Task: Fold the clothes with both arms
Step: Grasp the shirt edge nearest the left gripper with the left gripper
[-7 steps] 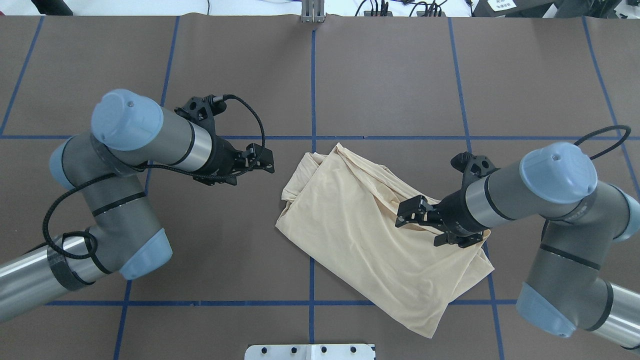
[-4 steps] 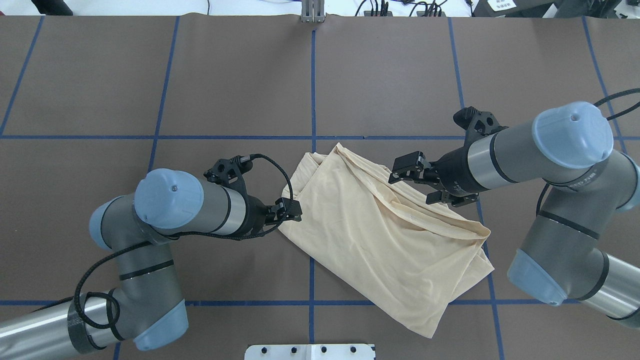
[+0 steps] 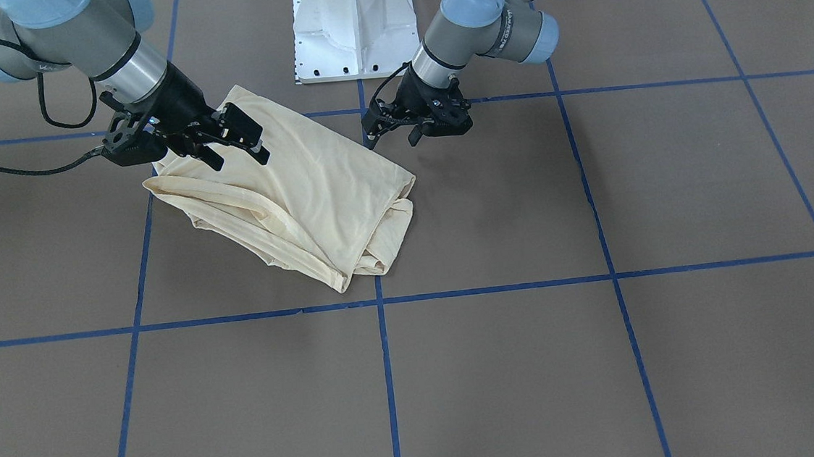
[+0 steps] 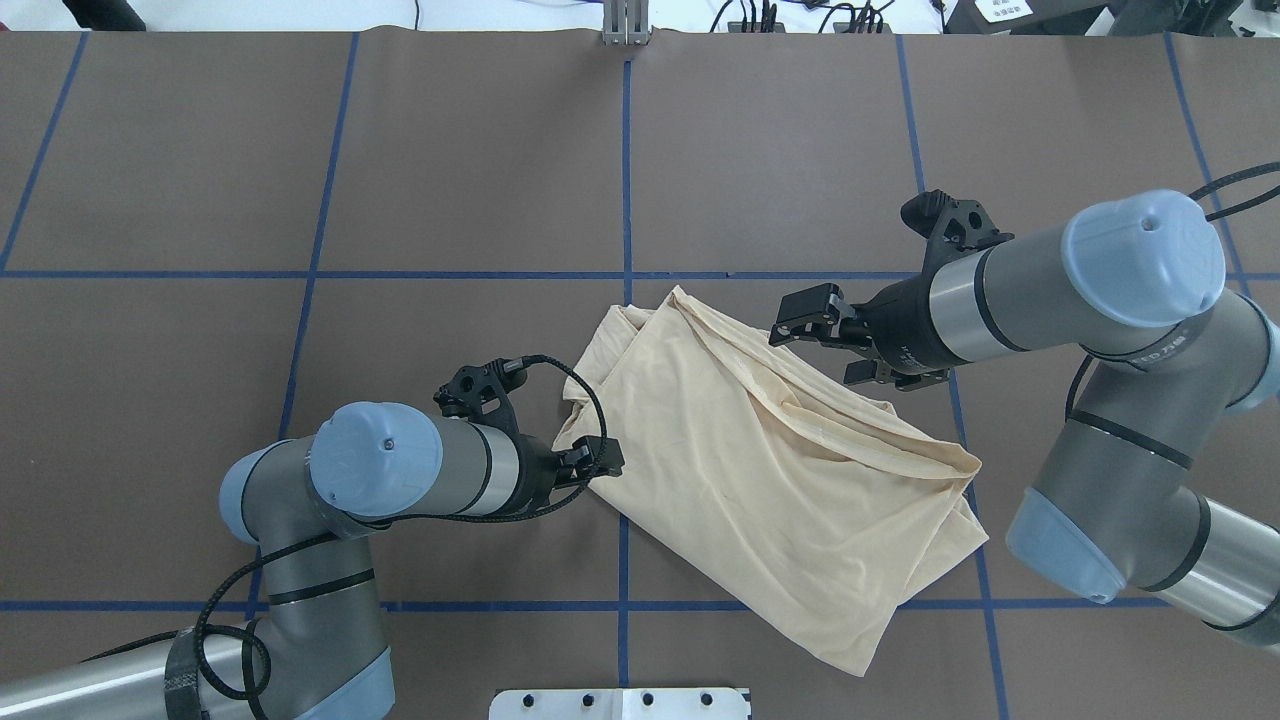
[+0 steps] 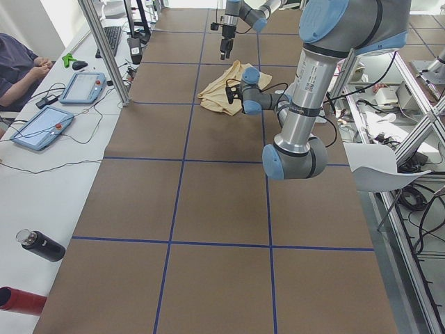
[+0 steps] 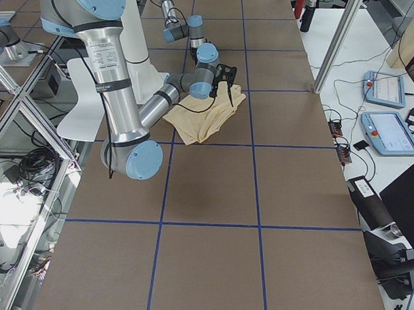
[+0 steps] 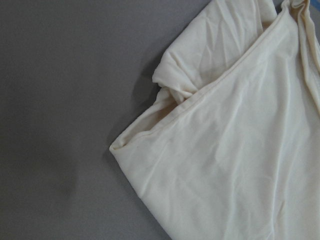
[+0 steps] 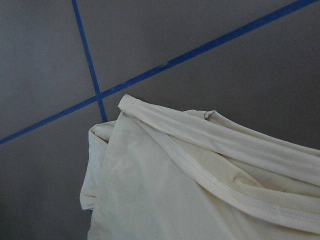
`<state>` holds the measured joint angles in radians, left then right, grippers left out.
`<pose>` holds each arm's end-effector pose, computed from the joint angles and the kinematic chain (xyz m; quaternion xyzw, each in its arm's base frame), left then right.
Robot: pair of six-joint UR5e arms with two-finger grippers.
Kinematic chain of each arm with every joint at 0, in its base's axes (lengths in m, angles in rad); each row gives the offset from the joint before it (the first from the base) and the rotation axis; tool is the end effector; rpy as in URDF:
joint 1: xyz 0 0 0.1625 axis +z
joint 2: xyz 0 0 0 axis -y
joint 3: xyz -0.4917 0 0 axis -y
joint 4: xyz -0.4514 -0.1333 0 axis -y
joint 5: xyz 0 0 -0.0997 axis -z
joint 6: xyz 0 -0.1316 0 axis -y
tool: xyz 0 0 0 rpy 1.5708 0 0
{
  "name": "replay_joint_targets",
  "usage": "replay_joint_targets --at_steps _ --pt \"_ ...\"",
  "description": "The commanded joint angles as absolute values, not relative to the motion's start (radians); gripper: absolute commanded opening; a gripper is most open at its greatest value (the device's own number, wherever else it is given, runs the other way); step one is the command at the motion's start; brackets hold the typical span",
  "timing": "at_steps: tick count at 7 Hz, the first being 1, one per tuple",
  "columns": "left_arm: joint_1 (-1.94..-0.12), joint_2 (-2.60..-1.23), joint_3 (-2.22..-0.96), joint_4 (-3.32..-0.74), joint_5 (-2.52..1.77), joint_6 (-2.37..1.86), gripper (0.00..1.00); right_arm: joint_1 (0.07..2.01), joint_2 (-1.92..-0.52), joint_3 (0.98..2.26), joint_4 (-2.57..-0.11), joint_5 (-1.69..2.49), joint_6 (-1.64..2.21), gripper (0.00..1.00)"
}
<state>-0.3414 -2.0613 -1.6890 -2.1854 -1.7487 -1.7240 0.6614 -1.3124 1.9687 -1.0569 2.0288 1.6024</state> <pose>0.6771 -0.3573 0.2885 -0.0187 0.5763 -0.1502 0.8031 -0.4517 -0.4467 0.3167 -0.0134 -0.5700 0.1578 0.8062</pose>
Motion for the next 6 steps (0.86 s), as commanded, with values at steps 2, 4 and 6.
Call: replay_joint_targets --at_steps 2,4,6 --pt "-0.391 -2.063 -1.667 -2.177 -1.724 -1.706 0.98 0.663 -1.313 1.959 -1.057 2.026 1.601 1.0" --pt "-0.393 -2.081 -1.629 -2.175 -1.724 -1.69 0.94 0.661 -1.313 1.959 -1.057 2.026 1.6 1.0" --pt "-0.391 -2.1 -1.605 -2.177 -1.724 -1.689 0.89 0.663 -1.313 1.959 -1.057 2.026 1.6 1.0"
